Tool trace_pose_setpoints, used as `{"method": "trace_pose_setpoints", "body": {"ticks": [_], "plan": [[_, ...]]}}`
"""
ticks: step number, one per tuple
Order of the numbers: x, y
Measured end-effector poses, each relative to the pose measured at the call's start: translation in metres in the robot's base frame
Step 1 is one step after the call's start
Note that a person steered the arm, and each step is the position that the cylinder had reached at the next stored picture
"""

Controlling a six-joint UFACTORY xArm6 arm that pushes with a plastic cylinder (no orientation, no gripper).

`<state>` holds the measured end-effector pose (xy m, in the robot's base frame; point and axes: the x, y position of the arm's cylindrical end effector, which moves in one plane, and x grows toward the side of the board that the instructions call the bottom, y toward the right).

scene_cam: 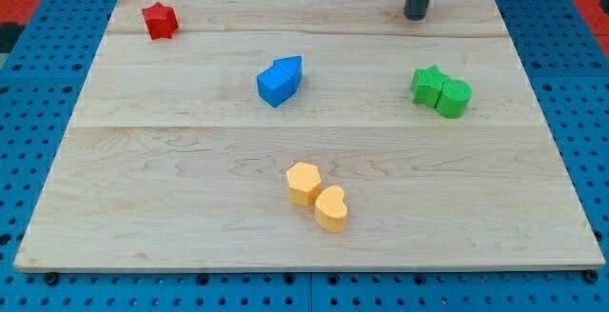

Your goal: Slide the red star into the red circle

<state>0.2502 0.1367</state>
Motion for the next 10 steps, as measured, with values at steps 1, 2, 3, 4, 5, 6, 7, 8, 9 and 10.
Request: {"method": "trace_pose_setpoints", "body": {"ticks": [1, 2, 3, 4, 5, 6, 7, 8, 9, 10], "plan": [[0.029, -0.100], [0.045, -0.239], [0.049, -0.359], [0.012, -0.378], [-0.011, -0.376], [-0.012, -0.376], [-0.012, -0.374], [-0.010, -0.374], [-0.008, -0.374], [-0.001, -0.374]]}}
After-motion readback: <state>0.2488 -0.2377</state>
